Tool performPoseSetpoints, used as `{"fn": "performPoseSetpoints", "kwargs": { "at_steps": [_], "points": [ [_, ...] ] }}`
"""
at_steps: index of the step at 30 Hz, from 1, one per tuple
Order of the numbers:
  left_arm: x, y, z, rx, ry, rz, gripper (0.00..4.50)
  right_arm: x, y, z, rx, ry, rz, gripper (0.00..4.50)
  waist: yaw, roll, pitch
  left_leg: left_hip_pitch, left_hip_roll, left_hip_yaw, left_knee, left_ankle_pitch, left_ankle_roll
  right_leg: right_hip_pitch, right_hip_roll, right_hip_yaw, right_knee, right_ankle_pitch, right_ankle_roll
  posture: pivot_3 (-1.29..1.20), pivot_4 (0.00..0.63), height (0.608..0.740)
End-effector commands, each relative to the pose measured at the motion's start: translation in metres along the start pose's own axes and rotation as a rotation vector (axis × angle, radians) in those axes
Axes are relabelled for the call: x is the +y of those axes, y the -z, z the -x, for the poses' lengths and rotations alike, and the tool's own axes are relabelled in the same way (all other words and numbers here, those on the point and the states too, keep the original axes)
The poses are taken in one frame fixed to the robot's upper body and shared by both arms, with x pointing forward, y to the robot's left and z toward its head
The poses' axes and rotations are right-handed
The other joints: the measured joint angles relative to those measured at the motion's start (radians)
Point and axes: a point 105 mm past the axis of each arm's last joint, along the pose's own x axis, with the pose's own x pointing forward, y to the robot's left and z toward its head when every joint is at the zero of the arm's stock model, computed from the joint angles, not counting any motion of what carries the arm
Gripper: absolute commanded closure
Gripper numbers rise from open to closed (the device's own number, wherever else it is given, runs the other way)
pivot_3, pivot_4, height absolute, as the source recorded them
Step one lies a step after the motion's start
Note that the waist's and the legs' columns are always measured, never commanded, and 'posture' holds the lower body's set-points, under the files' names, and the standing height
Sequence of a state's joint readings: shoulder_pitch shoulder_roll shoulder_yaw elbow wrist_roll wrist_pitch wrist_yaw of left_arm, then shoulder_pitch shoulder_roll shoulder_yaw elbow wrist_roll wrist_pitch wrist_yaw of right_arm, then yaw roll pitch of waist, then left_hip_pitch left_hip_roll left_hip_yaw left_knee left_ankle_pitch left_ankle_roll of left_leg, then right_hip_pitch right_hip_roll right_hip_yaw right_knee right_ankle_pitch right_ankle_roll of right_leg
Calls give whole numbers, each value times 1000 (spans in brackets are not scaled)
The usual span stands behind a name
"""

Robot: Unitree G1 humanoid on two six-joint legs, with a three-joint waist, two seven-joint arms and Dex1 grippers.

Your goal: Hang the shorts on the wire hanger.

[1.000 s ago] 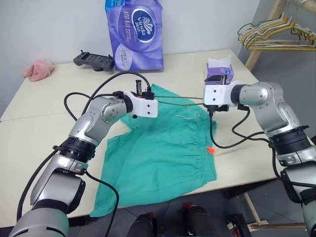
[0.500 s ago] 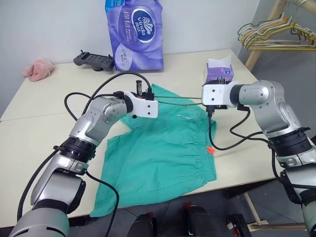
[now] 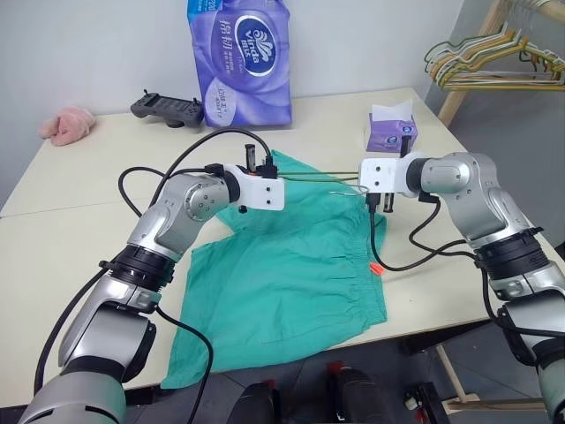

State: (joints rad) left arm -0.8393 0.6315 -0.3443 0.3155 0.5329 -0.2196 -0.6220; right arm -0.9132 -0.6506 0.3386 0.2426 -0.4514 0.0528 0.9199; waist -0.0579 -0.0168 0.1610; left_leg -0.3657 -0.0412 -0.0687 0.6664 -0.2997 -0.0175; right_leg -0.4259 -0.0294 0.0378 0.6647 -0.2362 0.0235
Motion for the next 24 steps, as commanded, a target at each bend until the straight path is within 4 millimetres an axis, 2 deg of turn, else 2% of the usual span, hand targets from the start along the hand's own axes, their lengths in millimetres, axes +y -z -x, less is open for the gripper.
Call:
{"fn": "performPoseSetpoints", "kwargs": {
  "at_steps": [1,3,10,24],
  "points": [
    [19,-4,7,-13,-67,-2,4500,-11,5,6,16,34,-4,3909,0,0,0,0,0,0,0,0,0,0,0,0,0,0,0,-54,124,740],
    [19,-3,7,-11,-67,2,4500,-12,6,8,20,40,-9,3435,0,0,0,0,0,0,0,0,0,0,0,0,0,0,0,-55,124,740],
    [20,-6,5,-18,-71,8,4500,-14,14,8,50,72,-12,1018,0,0,0,0,0,0,0,0,0,0,0,0,0,0,0,-64,125,740],
    [22,-6,5,-19,-71,13,4500,-9,29,1,91,75,-42,1018,-1,0,0,0,0,0,0,0,0,0,0,0,0,0,0,-60,127,740]
  ]
}}
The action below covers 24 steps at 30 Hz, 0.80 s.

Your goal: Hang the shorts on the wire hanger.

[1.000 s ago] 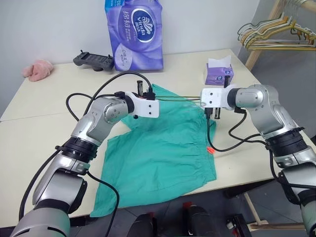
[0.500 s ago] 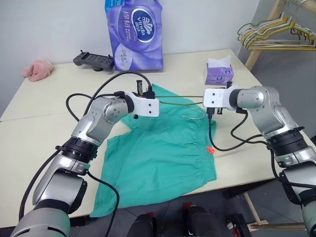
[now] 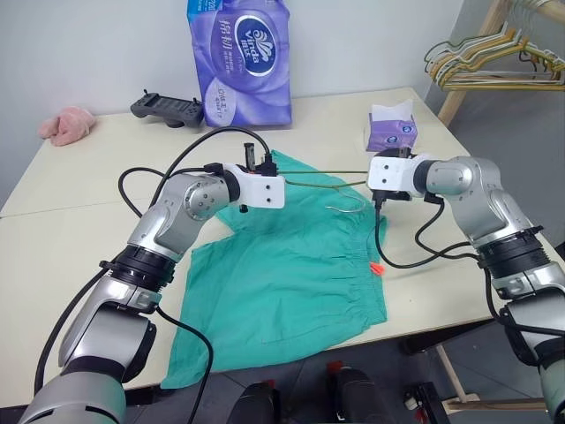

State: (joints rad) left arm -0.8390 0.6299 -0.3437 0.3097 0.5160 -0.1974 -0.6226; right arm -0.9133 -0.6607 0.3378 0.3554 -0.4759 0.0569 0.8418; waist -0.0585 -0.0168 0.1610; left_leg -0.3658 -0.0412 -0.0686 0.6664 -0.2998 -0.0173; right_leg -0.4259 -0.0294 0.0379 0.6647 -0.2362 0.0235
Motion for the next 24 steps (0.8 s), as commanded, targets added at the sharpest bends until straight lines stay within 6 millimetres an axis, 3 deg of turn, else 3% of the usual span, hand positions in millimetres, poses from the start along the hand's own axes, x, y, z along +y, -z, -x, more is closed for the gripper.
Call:
{"fn": "performPoseSetpoints", "kwargs": {
  "at_steps": [1,5,13,24],
  "points": [
    [21,-7,5,-23,-64,-11,4500,-12,-3,5,-10,43,18,1018,0,0,0,0,0,0,0,0,0,0,0,0,0,0,0,-60,127,740],
    [21,-8,5,-25,-67,-8,4500,-11,-4,4,-16,34,16,1543,0,0,0,0,0,0,0,0,0,0,0,0,0,0,0,-59,129,740],
    [22,-9,5,-28,-68,-8,4500,-10,-1,0,-12,40,11,4279,0,0,0,0,0,0,0,0,0,0,0,0,0,0,0,-57,129,740],
    [18,-8,6,-28,-54,7,4500,-13,-5,2,-24,49,32,4394,0,0,0,0,0,0,0,0,0,0,0,0,0,0,0,-54,132,740]
  ]
}}
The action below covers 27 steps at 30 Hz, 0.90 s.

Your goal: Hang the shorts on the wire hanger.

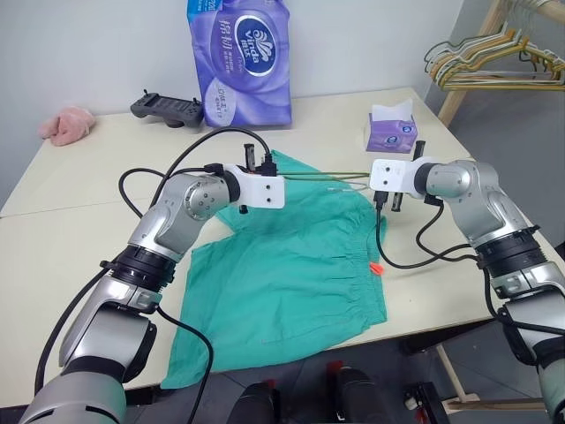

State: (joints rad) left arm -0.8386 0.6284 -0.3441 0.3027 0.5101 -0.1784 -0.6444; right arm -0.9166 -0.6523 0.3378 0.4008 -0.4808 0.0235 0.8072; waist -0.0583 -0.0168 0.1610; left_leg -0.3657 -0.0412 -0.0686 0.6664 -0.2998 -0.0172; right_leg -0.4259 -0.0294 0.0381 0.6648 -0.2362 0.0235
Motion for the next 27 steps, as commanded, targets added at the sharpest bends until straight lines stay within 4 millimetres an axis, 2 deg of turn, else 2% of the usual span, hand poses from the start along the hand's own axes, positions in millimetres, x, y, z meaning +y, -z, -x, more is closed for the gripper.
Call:
{"fn": "performPoseSetpoints", "kwargs": {
  "at_steps": [1,5,10,17,20,21,27],
  "points": [
    [20,-9,7,-35,-73,-7,4500,-14,-9,5,-25,31,33,4394,0,0,0,0,0,0,0,0,0,0,0,0,0,0,0,-55,132,740],
    [18,-14,7,-68,-66,-7,4500,-17,-12,8,-35,40,38,4394,0,0,0,0,0,0,0,0,0,0,0,0,0,0,0,-57,131,740],
    [19,-19,7,-99,-67,53,3263,-18,-13,9,-37,46,41,4500,0,0,0,0,0,0,0,0,0,0,0,0,0,0,0,-59,129,740],
    [23,-22,9,-114,-79,72,1100,-17,-13,10,-37,49,39,4500,0,0,0,0,0,0,0,0,0,0,0,0,0,0,0,-60,122,740],
    [28,-21,15,-122,-70,102,204,-16,-8,12,-23,47,36,4500,0,0,0,0,0,0,0,0,0,0,0,0,0,0,0,-60,120,740],
    [31,-18,18,-117,-66,117,29,-14,-2,13,-7,42,36,4500,0,0,0,0,0,0,0,1,-1,0,0,0,0,0,0,-59,120,740],
    [35,3,36,-83,-37,149,29,-8,25,28,56,24,28,4500,0,0,0,0,0,0,0,1,-2,0,0,0,0,0,0,-53,119,740]
  ]
}}
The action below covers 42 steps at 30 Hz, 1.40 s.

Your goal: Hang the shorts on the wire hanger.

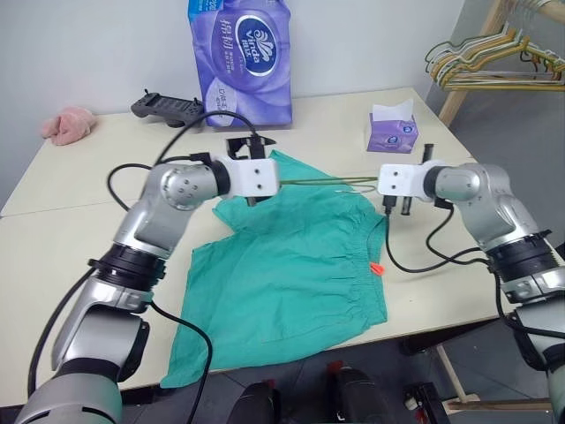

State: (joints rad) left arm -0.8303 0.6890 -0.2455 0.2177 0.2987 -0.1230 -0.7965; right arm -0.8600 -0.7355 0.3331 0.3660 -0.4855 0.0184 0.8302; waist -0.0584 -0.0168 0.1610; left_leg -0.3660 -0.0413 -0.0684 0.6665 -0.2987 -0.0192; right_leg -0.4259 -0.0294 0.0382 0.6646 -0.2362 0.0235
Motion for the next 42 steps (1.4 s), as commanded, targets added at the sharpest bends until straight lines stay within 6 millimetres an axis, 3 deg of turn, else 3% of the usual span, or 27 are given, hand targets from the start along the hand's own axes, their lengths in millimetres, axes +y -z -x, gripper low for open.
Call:
{"fn": "performPoseSetpoints", "kwargs": {
  "at_steps": [1,3,11,18,22,24,29,34,38,42],
  "points": [
    [13,2,12,-6,-41,-9,29,-17,5,17,-9,58,5,4500,0,0,0,0,0,0,0,0,0,0,0,0,0,0,0,-53,119,740],
    [15,-2,15,-56,-53,4,29,-17,17,25,19,56,2,4500,0,0,0,0,0,0,0,0,0,0,0,0,0,0,0,-53,119,740],
    [-18,-45,33,-412,60,388,29,-1,54,62,77,-41,-153,4500,1,0,0,0,1,0,1,-2,3,0,0,1,0,0,0,-64,125,740],
    [-44,-25,45,-402,89,617,29,32,68,91,90,-174,-386,4500,0,0,0,1,1,-1,1,-2,3,2,0,1,0,0,0,-100,135,740],
    [-69,-12,61,-373,181,812,29,80,73,122,95,-384,-685,4500,0,0,0,2,1,-3,1,-2,4,4,0,0,-1,0,0,-123,143,740],
    [-75,-13,65,-370,215,849,29,89,75,132,112,-425,-726,4500,1,0,0,1,1,-3,0,-3,4,4,0,-1,-2,-1,1,-127,145,740],
    [-92,-20,76,-364,337,872,29,113,64,160,81,-609,-1075,4500,1,1,0,2,1,-4,5,-4,7,7,0,-1,-1,-1,1,-137,150,740],
    [-92,-22,73,-363,336,870,29,133,57,182,77,-775,-1390,4500,3,0,0,2,1,-4,5,-5,9,7,1,-2,-2,-1,1,-138,155,740],
    [-92,-28,75,-387,342,877,29,146,39,202,46,-975,-1509,4500,2,1,0,2,1,-3,6,-5,9,7,1,-1,-2,-1,1,-133,161,740],
    [-98,-38,77,-443,342,885,29,148,33,208,40,-1068,-1578,4500,1,0,0,2,2,-3,6,-6,10,7,1,-1,-2,-1,2,-122,160,740]
  ]
}}
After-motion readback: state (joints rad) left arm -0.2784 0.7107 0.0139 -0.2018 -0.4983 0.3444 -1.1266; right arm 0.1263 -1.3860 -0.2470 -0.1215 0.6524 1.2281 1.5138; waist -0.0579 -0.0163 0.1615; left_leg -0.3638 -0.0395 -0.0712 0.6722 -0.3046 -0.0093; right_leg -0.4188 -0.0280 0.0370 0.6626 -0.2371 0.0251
